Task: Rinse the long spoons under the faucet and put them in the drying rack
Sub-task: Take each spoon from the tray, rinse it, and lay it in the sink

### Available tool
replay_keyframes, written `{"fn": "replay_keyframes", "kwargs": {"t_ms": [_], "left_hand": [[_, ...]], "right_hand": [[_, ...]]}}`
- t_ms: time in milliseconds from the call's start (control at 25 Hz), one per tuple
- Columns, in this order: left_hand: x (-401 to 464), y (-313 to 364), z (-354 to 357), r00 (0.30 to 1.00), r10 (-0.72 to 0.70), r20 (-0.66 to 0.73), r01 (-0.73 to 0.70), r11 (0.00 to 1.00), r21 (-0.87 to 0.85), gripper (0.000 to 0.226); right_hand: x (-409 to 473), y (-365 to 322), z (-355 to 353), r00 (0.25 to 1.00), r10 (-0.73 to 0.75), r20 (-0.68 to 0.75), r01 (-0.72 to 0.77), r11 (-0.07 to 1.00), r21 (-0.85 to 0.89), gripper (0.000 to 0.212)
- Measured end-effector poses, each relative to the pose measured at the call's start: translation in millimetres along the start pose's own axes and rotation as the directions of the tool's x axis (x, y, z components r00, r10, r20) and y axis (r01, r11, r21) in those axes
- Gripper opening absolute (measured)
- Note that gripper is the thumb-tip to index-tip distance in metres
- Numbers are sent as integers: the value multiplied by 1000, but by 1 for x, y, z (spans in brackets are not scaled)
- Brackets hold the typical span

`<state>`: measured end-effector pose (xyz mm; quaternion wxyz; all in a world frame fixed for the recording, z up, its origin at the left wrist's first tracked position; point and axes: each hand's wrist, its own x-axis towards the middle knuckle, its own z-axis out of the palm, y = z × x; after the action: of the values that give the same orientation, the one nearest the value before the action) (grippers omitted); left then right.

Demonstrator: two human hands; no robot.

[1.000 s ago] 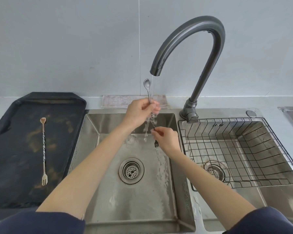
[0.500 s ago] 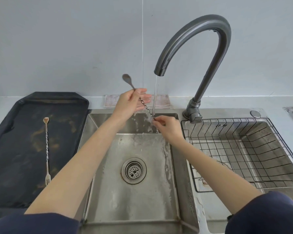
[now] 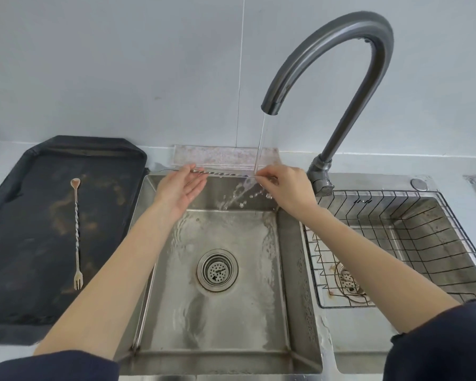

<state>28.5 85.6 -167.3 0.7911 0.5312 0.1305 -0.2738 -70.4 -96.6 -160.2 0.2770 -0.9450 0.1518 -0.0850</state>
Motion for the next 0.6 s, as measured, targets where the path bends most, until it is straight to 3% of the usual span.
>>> {"fn": "replay_keyframes", "kwargs": {"t_ms": [360, 600], "left_hand": [[12, -37, -41, 970, -151, -191, 156, 988, 8, 24], [30, -76, -80, 908, -251, -336, 278, 960, 36, 24]], "right_hand": [[-24, 37, 46, 972, 166, 167, -159, 986, -55, 20], [-38, 66, 91, 907, 298, 298, -269, 954, -135, 20]]}}
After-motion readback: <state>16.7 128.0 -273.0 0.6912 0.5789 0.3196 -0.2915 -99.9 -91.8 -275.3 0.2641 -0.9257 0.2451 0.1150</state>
